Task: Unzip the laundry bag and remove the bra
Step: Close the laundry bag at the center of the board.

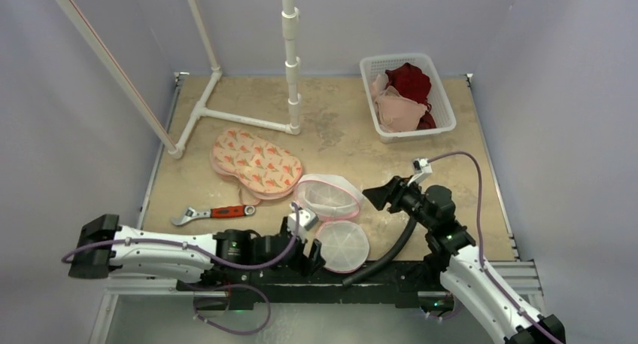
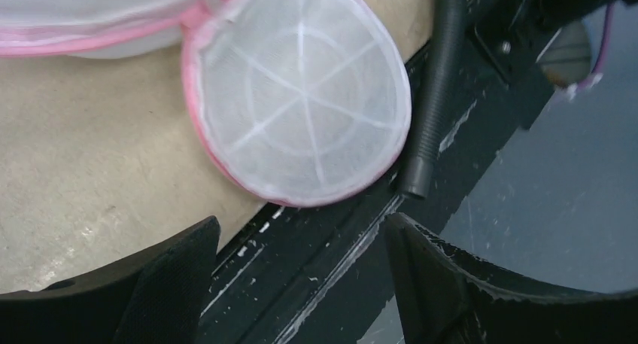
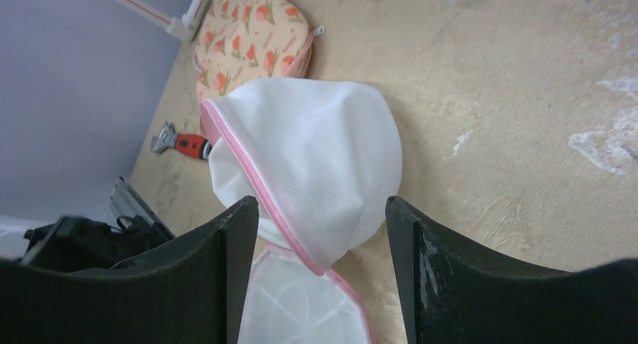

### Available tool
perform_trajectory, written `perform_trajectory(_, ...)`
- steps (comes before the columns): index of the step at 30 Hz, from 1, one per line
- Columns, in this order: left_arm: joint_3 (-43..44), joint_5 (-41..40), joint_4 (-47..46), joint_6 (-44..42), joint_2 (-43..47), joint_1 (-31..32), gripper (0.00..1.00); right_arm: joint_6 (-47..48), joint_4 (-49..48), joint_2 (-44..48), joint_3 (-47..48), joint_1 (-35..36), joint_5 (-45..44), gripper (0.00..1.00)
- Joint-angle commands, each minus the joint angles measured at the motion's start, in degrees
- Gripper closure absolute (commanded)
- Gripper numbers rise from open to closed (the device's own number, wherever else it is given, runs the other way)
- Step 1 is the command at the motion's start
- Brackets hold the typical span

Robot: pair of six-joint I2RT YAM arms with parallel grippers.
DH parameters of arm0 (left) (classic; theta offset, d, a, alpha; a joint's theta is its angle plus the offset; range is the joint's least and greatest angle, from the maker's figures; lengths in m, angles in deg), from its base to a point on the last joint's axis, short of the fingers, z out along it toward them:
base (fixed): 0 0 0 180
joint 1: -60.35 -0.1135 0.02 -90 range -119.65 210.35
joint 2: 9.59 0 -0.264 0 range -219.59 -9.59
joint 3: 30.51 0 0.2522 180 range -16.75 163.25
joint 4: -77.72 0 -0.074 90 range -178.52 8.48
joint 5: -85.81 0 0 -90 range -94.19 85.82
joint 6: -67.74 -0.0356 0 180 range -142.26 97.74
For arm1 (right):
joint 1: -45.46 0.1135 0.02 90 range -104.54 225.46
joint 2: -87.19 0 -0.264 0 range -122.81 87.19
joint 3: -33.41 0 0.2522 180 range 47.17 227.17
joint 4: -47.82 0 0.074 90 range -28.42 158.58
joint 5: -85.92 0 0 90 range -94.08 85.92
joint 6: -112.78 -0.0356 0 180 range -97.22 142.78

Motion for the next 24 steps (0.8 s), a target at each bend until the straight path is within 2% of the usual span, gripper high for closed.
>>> perform_trajectory(1,8.2,-15.5,4.2,-3.9,-6.6,11.4,0.21,-0.7,0.0,3.7,0.1,0.1,-4.2,0.34)
perform_trajectory(6,19.4,-21.9,12.7,-21.4,-21.9,20.6,0.22,2.4,2.5,4.3,3.4,0.1,-5.2,0.34)
perform_trajectory(10,18.0,-17.8,6.9,-32.6,-26.3,21.9,0.25,3.6,4.6,5.6,5.0,0.1,-5.1,0.34)
perform_trajectory(13,15.5,-17.1,2.9,-35.6,-23.0,21.0,0.23,3.9,6.2,8.3,4.9,0.1,-5.0,0.34)
perform_trajectory(16,14.0,-13.0,2.7,-36.5,-20.1,16.1,0.24,4.2,7.8,10.6,4.6,0.1,-5.3,0.34)
perform_trajectory(18,13.4,-10.4,1.6,-37.9,-19.6,15.4,0.25,4.0,7.5,11.6,4.1,0.1,-4.8,0.34)
perform_trajectory(24,15.8,-5.3,2.2,-42.7,-27.2,15.2,0.27,3.8,7.1,10.6,4.2,0.1,-3.4,0.34)
